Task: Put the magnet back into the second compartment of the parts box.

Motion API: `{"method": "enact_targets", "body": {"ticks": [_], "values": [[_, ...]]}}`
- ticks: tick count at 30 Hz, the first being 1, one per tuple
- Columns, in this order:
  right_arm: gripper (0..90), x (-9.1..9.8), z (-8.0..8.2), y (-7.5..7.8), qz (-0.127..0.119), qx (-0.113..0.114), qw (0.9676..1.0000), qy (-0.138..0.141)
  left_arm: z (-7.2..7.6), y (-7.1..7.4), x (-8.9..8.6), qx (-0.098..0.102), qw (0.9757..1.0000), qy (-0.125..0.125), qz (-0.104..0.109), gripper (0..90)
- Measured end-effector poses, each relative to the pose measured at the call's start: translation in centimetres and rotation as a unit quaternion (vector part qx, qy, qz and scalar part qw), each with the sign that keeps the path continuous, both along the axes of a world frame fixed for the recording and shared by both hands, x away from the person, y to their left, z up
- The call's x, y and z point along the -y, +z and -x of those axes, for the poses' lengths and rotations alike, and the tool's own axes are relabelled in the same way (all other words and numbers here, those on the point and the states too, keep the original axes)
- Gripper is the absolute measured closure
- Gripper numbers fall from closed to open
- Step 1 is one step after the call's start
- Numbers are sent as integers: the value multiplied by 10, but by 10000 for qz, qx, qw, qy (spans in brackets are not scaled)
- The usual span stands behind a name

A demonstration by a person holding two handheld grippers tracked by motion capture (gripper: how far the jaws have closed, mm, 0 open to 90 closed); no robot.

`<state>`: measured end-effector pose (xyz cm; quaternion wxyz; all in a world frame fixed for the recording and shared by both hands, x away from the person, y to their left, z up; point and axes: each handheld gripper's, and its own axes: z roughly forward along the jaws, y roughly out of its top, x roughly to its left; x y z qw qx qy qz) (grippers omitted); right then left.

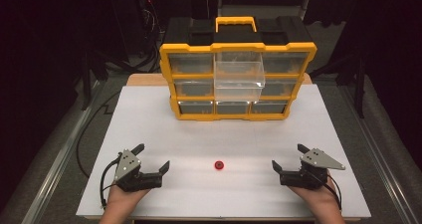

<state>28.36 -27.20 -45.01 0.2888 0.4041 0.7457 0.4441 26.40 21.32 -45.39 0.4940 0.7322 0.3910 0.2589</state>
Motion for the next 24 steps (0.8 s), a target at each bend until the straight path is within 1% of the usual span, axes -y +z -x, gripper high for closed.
{"method": "enact_targets", "body": {"ticks": [1, 10, 12, 15, 16, 17, 24], "values": [[4, 0, -1, -1, 40, -47, 10000, -12, 0, 0, 0, 3, 10000, 0, 10, 4], [4, 0, -2, -3, 134, -205, 9997, -53, 0, 0, 1, 8, 10000, -42, 5, 5], [4, 0, -3, -4, 162, -297, 9994, -64, 0, 0, 1, 1, 10000, -43, 7, 5], [4, 0, -4, -5, 206, -360, 9991, -77, 0, 0, 1, -6, 10000, -47, -10, 5], [4, 0, -5, -6, 242, -440, 9987, -98, 0, 0, 1, -2, 10000, -41, 6, 4], [4, 0, -5, -6, 242, -440, 9987, -98, 0, 0, 0, -1, 10000, -43, 10, 4], [4, 1, -7, -10, 351, -692, 9969, -157, 0, 0, 0, 11, 10000, -51, 25, 5]]}}
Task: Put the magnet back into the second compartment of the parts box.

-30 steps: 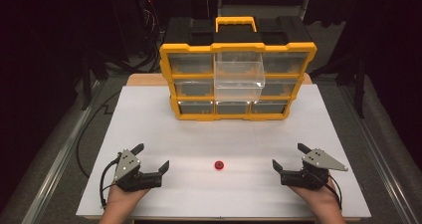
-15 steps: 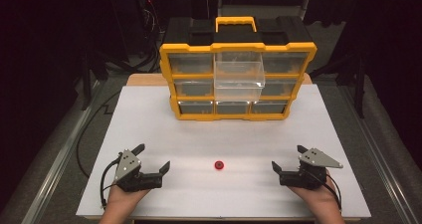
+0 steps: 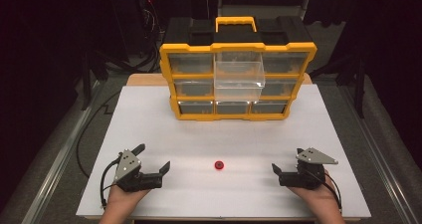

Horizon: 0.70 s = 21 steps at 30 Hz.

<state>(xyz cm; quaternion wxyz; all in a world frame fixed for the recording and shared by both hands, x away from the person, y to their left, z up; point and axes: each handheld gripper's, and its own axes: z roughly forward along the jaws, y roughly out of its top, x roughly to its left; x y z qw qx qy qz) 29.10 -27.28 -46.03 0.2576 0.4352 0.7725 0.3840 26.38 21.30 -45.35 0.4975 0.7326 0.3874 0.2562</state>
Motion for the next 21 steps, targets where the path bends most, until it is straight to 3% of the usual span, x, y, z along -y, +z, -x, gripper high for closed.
{"method": "enact_targets", "body": {"ticks": [12, 21], "values": [[4, -1, -2, -6, 232, -342, 9991, -10, -1, 0, -1, -39, 9999, -30, 97, 4], [4, -6, -4, -6, 227, -424, 9987, 142, -1, 0, 1, 20, 10000, -77, 35, 4]]}}
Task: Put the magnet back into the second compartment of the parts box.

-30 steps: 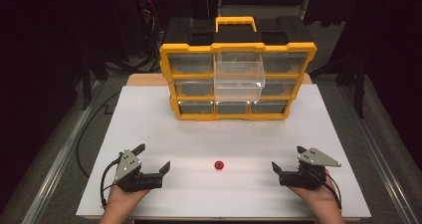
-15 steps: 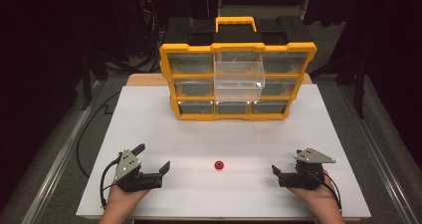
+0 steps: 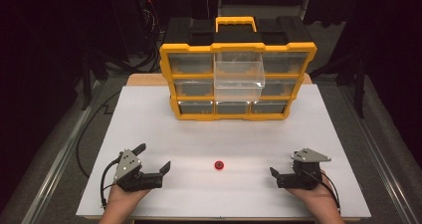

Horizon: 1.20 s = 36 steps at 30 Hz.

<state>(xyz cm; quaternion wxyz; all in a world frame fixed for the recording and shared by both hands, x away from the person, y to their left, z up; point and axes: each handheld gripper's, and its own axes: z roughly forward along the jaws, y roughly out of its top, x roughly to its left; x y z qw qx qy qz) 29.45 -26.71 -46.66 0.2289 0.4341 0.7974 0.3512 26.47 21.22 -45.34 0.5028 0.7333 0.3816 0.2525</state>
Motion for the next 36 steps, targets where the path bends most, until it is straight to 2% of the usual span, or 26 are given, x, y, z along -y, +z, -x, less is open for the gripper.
{"method": "enact_targets", "body": {"ticks": [5, 10, 17, 21, 25, 36], "values": [[4, -7, 0, 1, 1, 22, 9998, 195, 0, 0, 0, 13, 10000, -18, 9, 4], [4, -17, 1, 2, -122, 43, 9992, 391, 0, 0, 0, 7, 10000, -30, 16, 4], [4, -40, -1, 3, -122, 39, 9977, 663, 0, 0, 1, 22, 10000, -47, 11, 4], [4, -47, -2, 4, -135, 42, 9971, 741, 0, 0, 1, 30, 10000, -44, 25, 4], [4, -56, -5, 6, -249, 50, 9963, 822, 0, 0, 1, 29, 10000, -52, 25, 4], [5, -87, -13, 5, -131, 47, 9934, 1142, 0, 0, 1, 47, 10000, -76, 24, 4]]}}
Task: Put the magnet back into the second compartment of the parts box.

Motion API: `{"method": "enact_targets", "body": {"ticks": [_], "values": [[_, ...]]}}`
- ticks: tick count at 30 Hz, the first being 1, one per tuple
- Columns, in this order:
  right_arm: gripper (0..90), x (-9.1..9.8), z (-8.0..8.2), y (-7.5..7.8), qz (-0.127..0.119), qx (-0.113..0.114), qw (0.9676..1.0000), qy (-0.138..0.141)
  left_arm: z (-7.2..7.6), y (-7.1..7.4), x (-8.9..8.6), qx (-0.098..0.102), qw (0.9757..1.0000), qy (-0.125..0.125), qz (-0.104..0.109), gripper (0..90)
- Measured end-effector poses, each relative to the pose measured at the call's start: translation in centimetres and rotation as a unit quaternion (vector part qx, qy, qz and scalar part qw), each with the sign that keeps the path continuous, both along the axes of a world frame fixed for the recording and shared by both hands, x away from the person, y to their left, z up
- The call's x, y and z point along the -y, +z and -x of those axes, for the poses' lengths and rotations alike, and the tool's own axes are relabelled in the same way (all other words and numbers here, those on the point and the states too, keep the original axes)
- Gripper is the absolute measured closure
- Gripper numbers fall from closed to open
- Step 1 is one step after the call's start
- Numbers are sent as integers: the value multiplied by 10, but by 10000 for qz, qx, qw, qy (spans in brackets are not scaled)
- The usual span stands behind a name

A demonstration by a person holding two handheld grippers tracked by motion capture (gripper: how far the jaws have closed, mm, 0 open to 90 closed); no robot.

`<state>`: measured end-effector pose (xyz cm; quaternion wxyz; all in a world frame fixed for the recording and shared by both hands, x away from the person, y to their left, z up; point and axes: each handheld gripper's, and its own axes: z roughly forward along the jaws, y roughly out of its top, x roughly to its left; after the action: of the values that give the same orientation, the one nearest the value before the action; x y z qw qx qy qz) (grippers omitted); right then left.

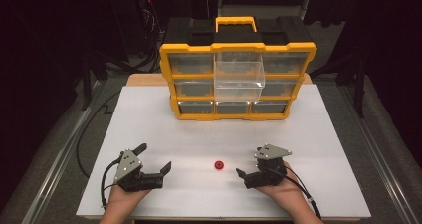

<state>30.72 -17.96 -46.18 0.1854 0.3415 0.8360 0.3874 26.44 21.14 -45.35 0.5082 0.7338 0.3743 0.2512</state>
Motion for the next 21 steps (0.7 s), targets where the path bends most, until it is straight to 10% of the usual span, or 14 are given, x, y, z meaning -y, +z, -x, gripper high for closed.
{"method": "enact_targets", "body": {"ticks": [21], "values": [[86, -36, -15, 0, -159, -141, 9992, 347, 1, 1, -1, 11, 10000, 20, 75, 4]]}}
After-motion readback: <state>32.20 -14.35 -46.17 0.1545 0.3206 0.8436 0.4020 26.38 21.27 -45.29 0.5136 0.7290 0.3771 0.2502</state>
